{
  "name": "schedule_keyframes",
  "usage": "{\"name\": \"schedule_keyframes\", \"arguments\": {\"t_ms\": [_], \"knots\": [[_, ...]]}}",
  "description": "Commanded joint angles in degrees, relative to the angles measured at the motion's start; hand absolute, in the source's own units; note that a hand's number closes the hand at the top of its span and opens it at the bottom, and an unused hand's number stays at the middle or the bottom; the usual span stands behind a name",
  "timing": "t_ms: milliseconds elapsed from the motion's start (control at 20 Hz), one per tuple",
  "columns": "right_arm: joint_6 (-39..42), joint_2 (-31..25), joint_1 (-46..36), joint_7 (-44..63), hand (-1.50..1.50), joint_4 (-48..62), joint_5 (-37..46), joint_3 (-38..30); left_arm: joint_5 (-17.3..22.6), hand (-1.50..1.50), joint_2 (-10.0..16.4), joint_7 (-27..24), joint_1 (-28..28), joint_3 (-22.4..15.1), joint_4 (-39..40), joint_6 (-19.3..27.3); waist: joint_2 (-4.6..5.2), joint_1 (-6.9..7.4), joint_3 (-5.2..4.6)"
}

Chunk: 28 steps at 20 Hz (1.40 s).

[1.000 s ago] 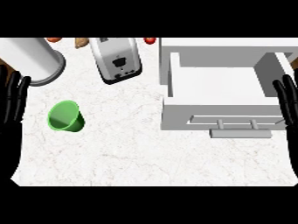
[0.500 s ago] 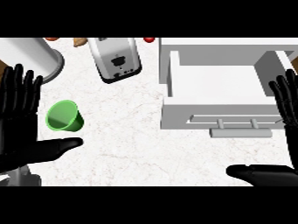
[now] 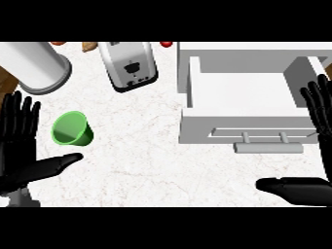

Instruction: Pick up the cup, place it into the drawer and close the drawer

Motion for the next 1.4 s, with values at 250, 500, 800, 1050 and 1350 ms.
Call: {"name": "schedule_keyframes", "arguments": {"t_ms": [250,500,800,1050,1350], "knots": [[1.4,-0.9,-1.2,0.5,-1.5,0.9,-1.7,-2.7,-1.0,-1.5,2.1,-7.5,0.0,5.3,14.5,0.7,0.02,-0.13,-0.01],[-1.4,2.0,-3.2,2.4,-1.5,0.7,3.5,1.9,-1.2,-1.5,3.6,-10.4,0.4,6.8,18.9,0.8,-0.02,0.06,-0.01],[1.2,0.5,-2.3,-4.8,-1.5,5.8,0.9,-2.3,-3.1,-1.5,5.1,-23.6,-5.5,8.7,40.4,-0.1,0.07,-0.21,-0.02],[2.9,-1.1,-3.7,2.5,-1.5,0.8,-2.6,-3.8,0.0,-1.5,7.8,-30.8,-8.3,11.7,50.7,-3.5,0.03,-0.24,-0.03],[4.3,-0.4,-0.3,-1.0,-1.5,1.9,-1.2,-2.5,0.9,-1.5,12.3,-41.3,-15.4,14.3,69.8,-7.9,0.12,-0.53,-0.06]]}}
